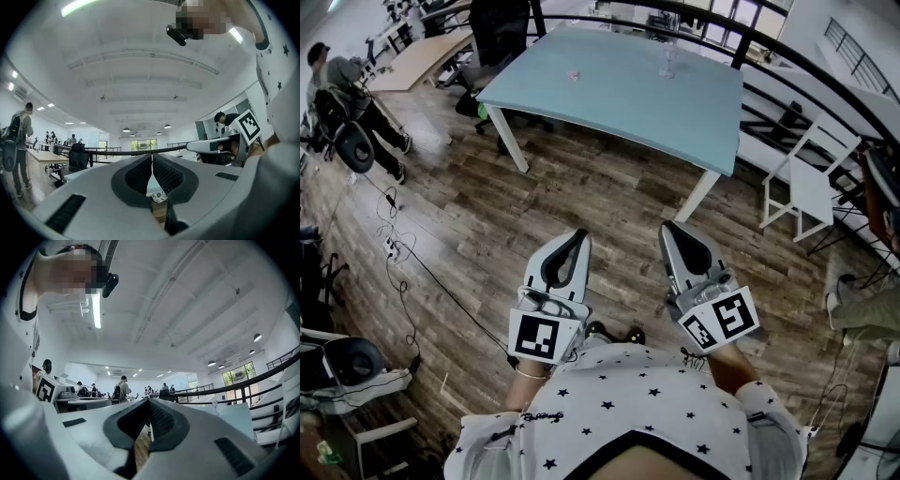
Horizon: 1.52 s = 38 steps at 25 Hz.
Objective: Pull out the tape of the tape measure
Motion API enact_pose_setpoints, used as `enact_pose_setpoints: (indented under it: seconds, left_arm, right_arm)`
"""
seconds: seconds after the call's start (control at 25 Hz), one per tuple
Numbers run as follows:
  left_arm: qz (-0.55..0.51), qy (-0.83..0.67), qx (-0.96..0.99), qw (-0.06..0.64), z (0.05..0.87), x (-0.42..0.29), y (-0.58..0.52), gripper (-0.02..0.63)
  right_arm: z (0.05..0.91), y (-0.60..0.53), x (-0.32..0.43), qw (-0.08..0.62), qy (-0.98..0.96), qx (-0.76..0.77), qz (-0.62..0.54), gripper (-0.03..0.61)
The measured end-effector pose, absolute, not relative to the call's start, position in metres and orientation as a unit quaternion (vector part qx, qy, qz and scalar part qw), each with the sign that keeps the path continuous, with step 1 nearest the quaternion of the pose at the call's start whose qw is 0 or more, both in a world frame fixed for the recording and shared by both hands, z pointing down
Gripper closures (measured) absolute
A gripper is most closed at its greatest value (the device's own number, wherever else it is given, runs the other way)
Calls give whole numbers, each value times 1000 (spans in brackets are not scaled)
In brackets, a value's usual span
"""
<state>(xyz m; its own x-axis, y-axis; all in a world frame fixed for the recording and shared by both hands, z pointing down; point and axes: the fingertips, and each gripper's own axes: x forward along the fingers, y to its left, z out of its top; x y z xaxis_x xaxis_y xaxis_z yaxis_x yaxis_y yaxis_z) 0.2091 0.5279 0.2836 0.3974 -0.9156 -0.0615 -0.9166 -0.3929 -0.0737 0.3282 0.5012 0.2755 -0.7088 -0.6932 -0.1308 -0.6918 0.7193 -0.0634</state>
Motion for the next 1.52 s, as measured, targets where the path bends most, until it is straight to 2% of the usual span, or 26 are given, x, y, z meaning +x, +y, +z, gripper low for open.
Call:
enact_pose_setpoints:
  seconds: [0.52,0.96,1.52]
  left_arm:
    - [8,546,-837,40,286,202,532,581]
    - [19,535,-844,31,290,185,524,581]
    - [20,564,-825,29,295,111,524,581]
  right_arm:
    - [273,504,331,93,917,-389,-18,580]
    - [282,498,314,63,911,-407,-11,580]
    - [281,489,244,61,923,-381,-11,580]
